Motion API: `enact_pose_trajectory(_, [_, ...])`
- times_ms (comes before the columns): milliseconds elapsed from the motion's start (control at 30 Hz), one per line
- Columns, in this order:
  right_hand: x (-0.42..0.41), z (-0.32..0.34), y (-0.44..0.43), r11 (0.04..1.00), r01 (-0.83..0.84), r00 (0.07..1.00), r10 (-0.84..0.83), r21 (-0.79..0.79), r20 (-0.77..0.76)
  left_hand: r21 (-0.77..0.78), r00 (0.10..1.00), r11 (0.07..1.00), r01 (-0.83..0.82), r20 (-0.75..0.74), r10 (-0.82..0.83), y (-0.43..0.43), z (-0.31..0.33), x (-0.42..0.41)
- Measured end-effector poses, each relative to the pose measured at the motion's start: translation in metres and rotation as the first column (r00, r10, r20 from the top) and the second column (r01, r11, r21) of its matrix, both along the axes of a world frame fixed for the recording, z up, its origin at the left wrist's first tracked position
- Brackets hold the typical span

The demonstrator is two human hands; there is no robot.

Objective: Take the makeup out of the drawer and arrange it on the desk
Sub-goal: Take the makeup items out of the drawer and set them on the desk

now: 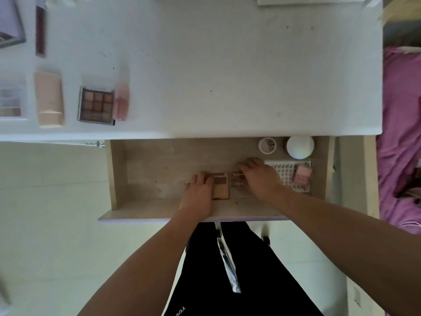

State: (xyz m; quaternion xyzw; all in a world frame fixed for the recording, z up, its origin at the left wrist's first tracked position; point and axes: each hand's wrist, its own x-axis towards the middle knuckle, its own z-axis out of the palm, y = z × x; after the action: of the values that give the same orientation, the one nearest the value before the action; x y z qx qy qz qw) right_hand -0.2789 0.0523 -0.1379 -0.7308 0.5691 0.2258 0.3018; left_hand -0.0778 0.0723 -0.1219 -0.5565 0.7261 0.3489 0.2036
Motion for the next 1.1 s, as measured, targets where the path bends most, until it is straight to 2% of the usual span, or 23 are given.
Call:
enact_pose_trajectory(167, [-0.001, -0.005, 0.017, 0.999, -0.034, 0.999, 0.034, -0.039, -0.002, -0.012, 0.999, 1.000, 0.026, -0.024, -0.027, -0.008, -0.013, 0.000])
enact_pose_trajectory(300, [0.000, -0.004, 0.022, 0.998, -0.017, 1.000, 0.018, -0.056, 0.009, -0.050, 1.000, 0.999, -0.020, -0.018, 0.019, -0.011, -0.015, -0.003])
enact_pose_trajectory(467, [-0.001, 0.003, 0.019, 1.000, -0.015, 1.000, 0.015, 0.001, -0.017, 0.088, 0.988, 0.989, -0.118, -0.092, 0.126, -0.010, -0.011, -0.003])
enact_pose_trajectory(567, [-0.005, 0.012, 0.024, 0.997, 0.059, 0.998, -0.062, 0.057, 0.034, 0.125, 0.970, 0.975, -0.186, -0.131, 0.202, -0.005, -0.001, 0.006])
enact_pose_trajectory(767, [-0.015, 0.058, 0.021, 0.965, 0.245, 0.953, -0.258, 0.098, 0.158, 0.056, 0.930, 0.944, -0.324, -0.166, 0.329, -0.022, 0.063, 0.031])
enact_pose_trajectory(933, [-0.005, 0.115, -0.009, 0.959, 0.283, 0.917, -0.273, 0.008, 0.290, -0.048, 0.917, 0.930, -0.365, -0.194, 0.349, -0.060, 0.134, 0.054])
enact_pose_trajectory(1100, [0.014, 0.153, -0.056, 0.938, 0.327, 0.867, -0.249, -0.115, 0.432, -0.153, 0.918, 0.918, -0.365, -0.225, 0.327, -0.105, 0.177, 0.072])
